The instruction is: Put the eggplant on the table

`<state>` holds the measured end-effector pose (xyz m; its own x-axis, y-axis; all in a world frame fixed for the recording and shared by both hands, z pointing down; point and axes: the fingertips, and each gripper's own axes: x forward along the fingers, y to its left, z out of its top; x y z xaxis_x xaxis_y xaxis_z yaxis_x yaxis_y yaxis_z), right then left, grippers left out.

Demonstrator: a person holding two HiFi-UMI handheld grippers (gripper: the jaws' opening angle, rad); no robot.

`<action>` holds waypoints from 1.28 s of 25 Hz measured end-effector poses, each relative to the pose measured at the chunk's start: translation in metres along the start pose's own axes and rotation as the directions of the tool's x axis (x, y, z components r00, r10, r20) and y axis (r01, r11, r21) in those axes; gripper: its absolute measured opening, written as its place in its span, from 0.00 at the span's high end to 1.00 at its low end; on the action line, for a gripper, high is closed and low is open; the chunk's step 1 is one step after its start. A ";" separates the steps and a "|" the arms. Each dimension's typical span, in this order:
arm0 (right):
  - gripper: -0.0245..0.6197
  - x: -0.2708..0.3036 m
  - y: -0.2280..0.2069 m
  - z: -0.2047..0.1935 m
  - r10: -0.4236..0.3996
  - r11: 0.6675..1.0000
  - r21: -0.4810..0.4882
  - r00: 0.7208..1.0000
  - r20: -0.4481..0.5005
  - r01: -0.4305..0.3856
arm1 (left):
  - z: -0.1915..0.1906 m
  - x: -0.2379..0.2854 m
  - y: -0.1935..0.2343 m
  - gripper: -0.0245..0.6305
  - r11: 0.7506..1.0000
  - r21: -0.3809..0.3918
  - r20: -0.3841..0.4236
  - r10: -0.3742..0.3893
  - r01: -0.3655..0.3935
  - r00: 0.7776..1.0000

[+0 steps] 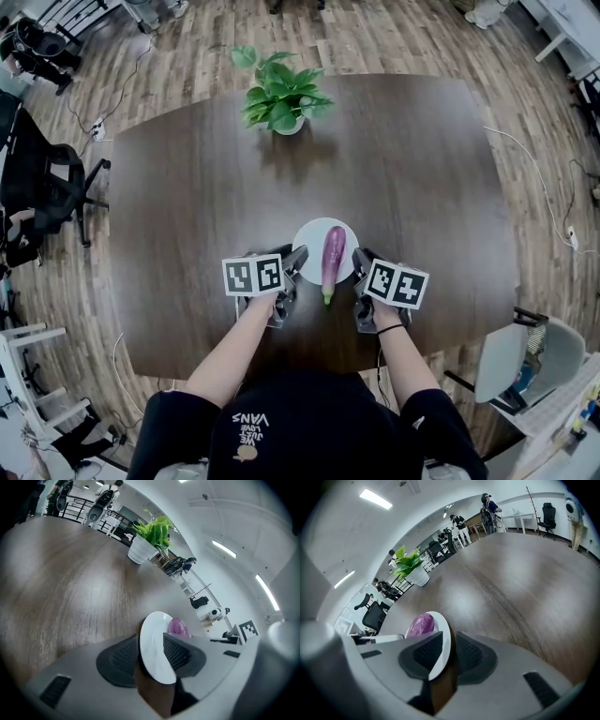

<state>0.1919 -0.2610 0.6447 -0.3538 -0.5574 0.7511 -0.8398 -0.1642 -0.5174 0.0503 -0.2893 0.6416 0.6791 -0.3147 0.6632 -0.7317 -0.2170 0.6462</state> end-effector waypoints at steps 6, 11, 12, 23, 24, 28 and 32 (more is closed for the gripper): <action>0.84 -0.009 0.007 0.004 0.009 1.000 -0.019 1.000 0.018 -0.009 | 0.007 -0.010 0.003 0.71 0.999 0.024 0.029 0.029 -0.030 0.999; 0.84 -0.021 0.016 0.011 0.007 0.998 -0.060 0.998 0.067 -0.003 | 0.018 -0.023 -0.005 0.72 0.996 0.083 0.082 0.030 -0.037 0.996; 0.84 -0.024 0.019 0.013 0.012 0.998 -0.068 0.997 0.077 -0.007 | 0.019 -0.026 -0.008 0.72 0.995 0.097 0.090 0.024 -0.033 0.996; 0.90 -0.066 0.053 0.003 0.047 0.990 -0.138 0.980 0.192 -0.020 | 0.023 -0.073 -0.051 0.91 0.961 0.278 0.206 -0.059 -0.001 0.977; 0.91 -0.070 0.056 0.001 0.049 0.989 -0.143 0.978 0.203 -0.020 | 0.020 -0.078 -0.052 0.91 0.960 0.279 0.210 -0.064 0.003 0.976; 0.93 -0.089 0.069 -0.011 0.058 0.987 -0.158 0.967 0.248 -0.019 | 0.009 -0.097 -0.061 0.93 0.955 0.298 0.226 -0.087 0.016 0.970; 0.93 -0.108 0.083 -0.021 0.060 0.978 -0.207 0.947 0.315 0.007 | 0.000 -0.118 -0.073 0.94 0.942 0.332 0.261 -0.137 0.044 0.956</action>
<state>0.1515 -0.1973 0.5291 -0.2557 -0.7939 0.5517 -0.9093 0.0036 -0.4162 0.0237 -0.2360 0.5163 0.7336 -0.5122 0.4467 -0.6790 -0.5252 0.5129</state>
